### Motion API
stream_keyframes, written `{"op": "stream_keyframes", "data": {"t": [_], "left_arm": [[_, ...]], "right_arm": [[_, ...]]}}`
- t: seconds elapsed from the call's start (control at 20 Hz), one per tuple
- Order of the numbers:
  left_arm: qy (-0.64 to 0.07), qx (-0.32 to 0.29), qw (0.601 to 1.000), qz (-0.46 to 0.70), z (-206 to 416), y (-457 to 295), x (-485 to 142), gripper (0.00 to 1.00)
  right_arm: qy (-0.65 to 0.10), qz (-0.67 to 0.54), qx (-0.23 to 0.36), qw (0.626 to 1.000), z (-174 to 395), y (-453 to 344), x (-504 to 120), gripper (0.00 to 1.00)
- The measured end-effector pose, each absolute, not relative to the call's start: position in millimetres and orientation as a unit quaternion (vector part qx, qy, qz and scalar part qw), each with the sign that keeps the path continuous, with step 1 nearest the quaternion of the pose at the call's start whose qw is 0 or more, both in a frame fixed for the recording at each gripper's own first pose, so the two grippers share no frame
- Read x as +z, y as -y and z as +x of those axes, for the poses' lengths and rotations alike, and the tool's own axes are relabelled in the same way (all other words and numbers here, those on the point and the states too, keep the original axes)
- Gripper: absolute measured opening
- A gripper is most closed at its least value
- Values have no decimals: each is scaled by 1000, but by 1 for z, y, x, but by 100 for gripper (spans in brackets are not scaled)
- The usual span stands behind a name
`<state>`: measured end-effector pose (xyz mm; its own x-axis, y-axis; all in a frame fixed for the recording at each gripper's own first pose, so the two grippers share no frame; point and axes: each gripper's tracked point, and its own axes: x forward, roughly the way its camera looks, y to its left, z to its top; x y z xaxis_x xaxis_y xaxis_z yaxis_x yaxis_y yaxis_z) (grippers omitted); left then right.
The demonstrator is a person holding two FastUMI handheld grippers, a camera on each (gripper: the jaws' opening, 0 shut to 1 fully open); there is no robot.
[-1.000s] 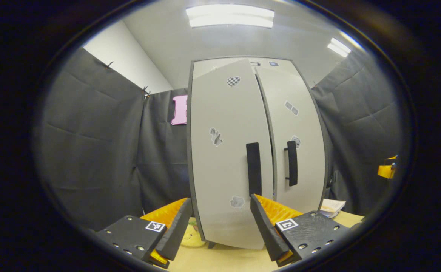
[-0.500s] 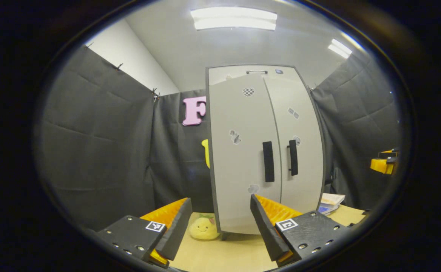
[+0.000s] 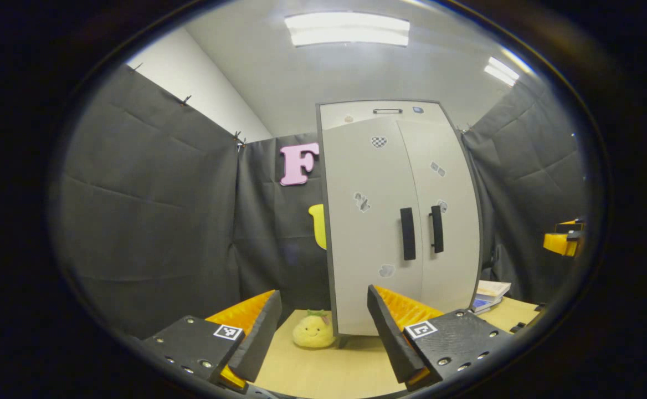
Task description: Grab one shoe with the right hand and put it into the shoe cabinet, grab the other shoe with the left hand and put it into the shoe cabinet; then close the right door with the right hand and the left door with the left hand.
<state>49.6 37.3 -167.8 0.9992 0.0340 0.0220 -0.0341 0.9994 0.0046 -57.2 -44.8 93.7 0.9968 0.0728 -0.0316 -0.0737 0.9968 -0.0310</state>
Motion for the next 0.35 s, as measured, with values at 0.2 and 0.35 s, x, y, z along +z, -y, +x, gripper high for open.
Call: {"op": "stream_keyframes", "data": {"t": [0.2,0.35], "left_arm": [[14,10,1000,-2,53,-31,-164,89],[15,7,1000,0,51,-31,-166,90]], "right_arm": [[-8,-14,33,999,-58,45,101,96],[-6,-12,32,999,-55,43,102,96]]}}
